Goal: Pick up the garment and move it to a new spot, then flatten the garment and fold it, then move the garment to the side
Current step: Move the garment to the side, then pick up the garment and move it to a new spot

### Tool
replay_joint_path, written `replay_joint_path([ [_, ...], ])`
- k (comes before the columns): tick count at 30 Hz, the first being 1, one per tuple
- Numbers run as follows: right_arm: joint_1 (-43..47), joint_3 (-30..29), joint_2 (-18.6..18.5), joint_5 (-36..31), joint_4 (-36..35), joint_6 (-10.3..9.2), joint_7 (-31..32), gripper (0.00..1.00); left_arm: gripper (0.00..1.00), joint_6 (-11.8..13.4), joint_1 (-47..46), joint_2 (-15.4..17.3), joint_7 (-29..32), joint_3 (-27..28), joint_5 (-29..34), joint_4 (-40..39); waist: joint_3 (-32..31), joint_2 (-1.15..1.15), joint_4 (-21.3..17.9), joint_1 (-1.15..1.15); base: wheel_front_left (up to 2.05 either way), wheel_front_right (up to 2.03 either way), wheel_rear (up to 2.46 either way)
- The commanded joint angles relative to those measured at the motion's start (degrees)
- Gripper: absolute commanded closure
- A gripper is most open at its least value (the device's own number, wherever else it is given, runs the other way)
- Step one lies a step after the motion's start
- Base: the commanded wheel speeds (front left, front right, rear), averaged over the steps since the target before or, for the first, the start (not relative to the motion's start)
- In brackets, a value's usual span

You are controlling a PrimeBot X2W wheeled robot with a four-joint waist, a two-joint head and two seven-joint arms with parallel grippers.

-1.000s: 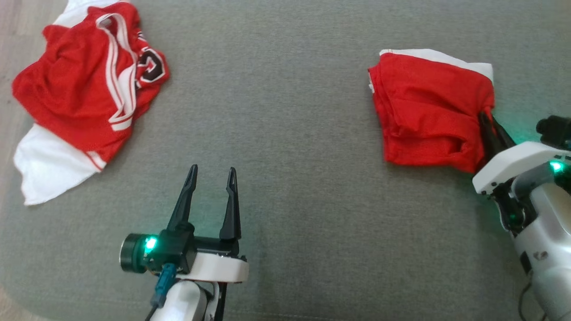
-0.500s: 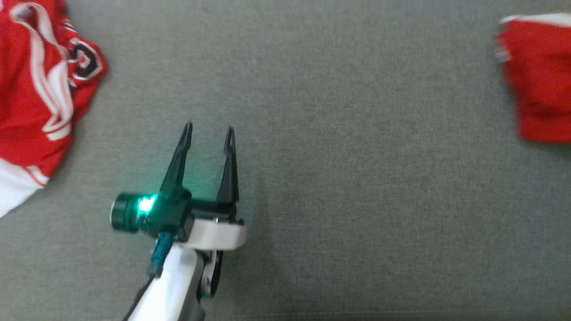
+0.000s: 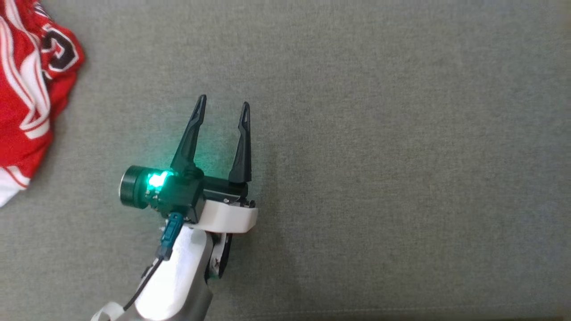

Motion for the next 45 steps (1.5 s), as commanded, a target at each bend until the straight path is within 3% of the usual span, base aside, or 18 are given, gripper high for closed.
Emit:
replay_joint_path([
  [1, 1.48, -0.26, -0.13, -1.05, -0.29, 0.37, -0.70, 0.00, 0.00, 0.25, 0.22, 0.14, -0.29, 1.33, -0.30, -1.28, -2.39, 0.00, 0.45, 0.01, 0.00, 0.00, 0.00],
  [8, 8.33, -4.38, 15.90, -3.46, -1.80, 0.37, -0.97, 0.00, 0.00, 1.12, 5.20, 0.14, -0.29, 2.82, -2.12, 1.20, -13.18, 0.00, 2.06, 0.01, 0.00, 0.00, 0.00],
  [14, 20.77, -5.65, 28.99, -1.18, -11.37, 0.37, -1.00, 0.00, 0.00, 1.24, 11.85, 0.14, -0.29, 6.15, -2.23, 4.03, -24.65, 0.00, 2.78, 0.01, 0.00, 0.00, 0.00],
  [20, 31.56, -5.79, 37.93, -2.19, -21.19, 0.37, -1.01, 0.00, 0.00, 0.69, 17.90, 0.67, -0.29, 9.85, -1.23, 5.46, -31.51, 0.00, 1.95, 0.01, 0.00, 0.00, 0.00],
  [24, 37.60, -6.35, 41.84, -6.05, -29.06, 0.37, -1.01, 0.00, 0.00, -0.25, 19.89, 0.69, -0.29, 11.31, -0.41, 6.10, -33.77, 0.00, 1.56, 0.01, 0.00, 0.00, 0.00],
  [31, 45.09, -7.76, 45.11, -9.61, -37.40, 0.37, -1.01, 0.00, 0.00, -1.10, 21.74, 0.60, -0.29, 12.85, 0.96, 6.02, -35.40, 0.00, 1.02, 0.01, 0.00, 0.00, 0.00],
  [41, 49.22, -8.59, 46.49, -10.79, -39.83, 0.37, -1.01, 0.00, 0.00, -1.90, 22.68, 0.34, -0.29, 14.56, 1.69, 5.80, -35.56, 0.00, 0.47, 0.01, 0.00, 0.00, 0.00],
  [45, 49.57, -9.21, 46.67, -10.56, -39.95, 0.37, -1.02, 0.00, 0.00, -2.13, 22.12, 0.26, -0.29, 14.58, 1.78, 6.05, -35.49, 0.00, 1.90, 0.01, 0.00, 0.00, 0.00],
])
